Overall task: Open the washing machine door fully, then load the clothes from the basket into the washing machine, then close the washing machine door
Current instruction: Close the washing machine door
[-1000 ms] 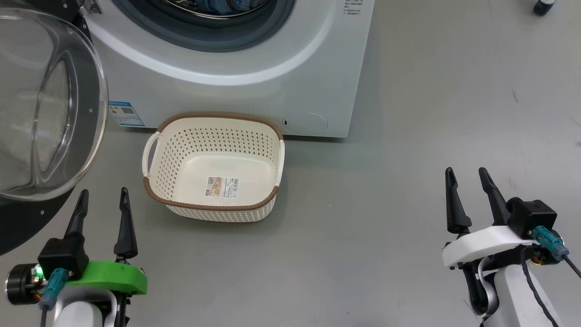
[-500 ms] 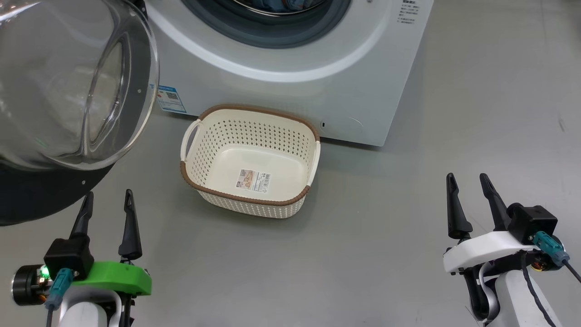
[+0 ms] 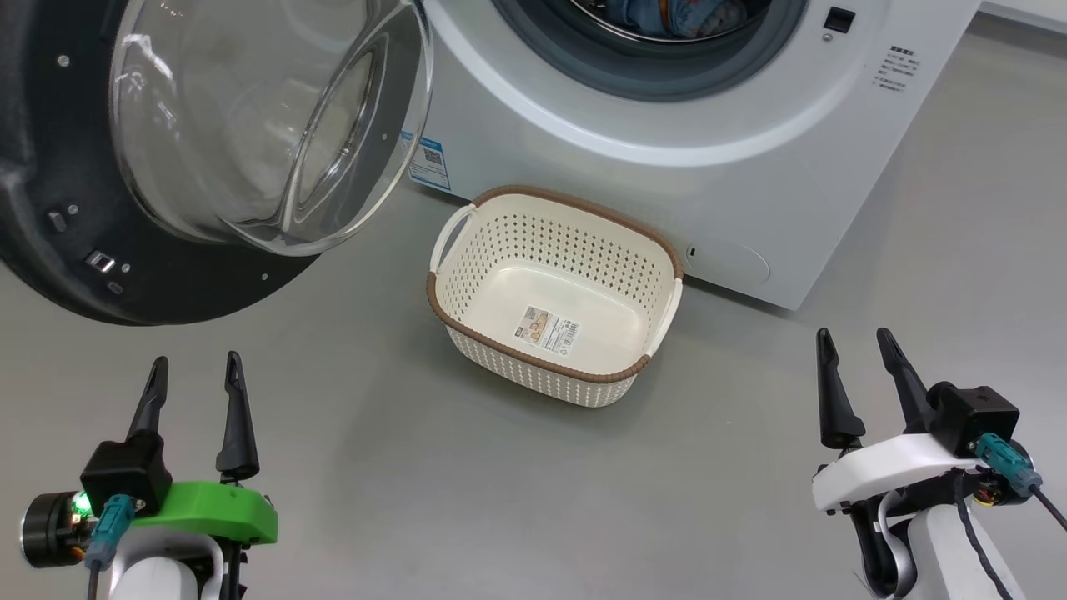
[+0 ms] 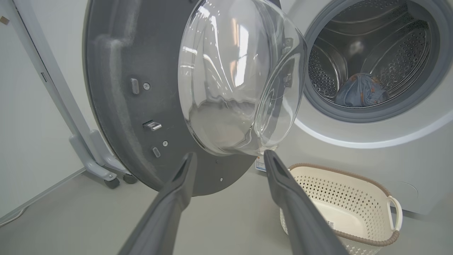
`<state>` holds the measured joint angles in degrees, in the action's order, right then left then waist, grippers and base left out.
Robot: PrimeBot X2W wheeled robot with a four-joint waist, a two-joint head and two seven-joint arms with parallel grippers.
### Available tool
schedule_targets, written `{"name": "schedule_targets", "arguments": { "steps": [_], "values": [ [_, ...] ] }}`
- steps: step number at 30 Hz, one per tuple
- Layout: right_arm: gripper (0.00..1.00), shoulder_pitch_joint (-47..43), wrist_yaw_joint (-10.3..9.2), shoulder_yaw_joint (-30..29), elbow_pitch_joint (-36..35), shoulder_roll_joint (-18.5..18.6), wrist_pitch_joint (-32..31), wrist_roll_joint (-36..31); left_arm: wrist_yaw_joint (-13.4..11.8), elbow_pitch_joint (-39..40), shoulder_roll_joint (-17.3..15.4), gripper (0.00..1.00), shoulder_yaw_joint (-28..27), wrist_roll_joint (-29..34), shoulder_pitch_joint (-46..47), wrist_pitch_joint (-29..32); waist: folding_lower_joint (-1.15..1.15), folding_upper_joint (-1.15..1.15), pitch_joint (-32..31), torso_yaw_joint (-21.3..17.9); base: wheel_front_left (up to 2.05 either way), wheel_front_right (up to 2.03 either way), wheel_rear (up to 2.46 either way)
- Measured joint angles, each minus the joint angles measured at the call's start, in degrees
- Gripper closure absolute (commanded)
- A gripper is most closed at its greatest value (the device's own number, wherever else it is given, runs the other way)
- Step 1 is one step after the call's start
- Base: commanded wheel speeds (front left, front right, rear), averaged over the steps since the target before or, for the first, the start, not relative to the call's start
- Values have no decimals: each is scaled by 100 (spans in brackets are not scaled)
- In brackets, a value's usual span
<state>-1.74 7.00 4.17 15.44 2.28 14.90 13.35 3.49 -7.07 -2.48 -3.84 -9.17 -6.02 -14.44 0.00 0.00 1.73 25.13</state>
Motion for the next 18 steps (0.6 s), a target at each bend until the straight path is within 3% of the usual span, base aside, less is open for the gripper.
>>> {"name": "schedule_targets", "arguments": {
  "steps": [7,18],
  "values": [
    [0,-3,1,230,4,-4,0,-41,-104,7,-2,0,-177,-114,-173,0,0,0,-28,373,0,0,0],
    [0,25,1,403,85,9,0,-88,-211,56,0,0,-231,-305,-231,0,0,0,52,452,0,0,0]
  ]
}}
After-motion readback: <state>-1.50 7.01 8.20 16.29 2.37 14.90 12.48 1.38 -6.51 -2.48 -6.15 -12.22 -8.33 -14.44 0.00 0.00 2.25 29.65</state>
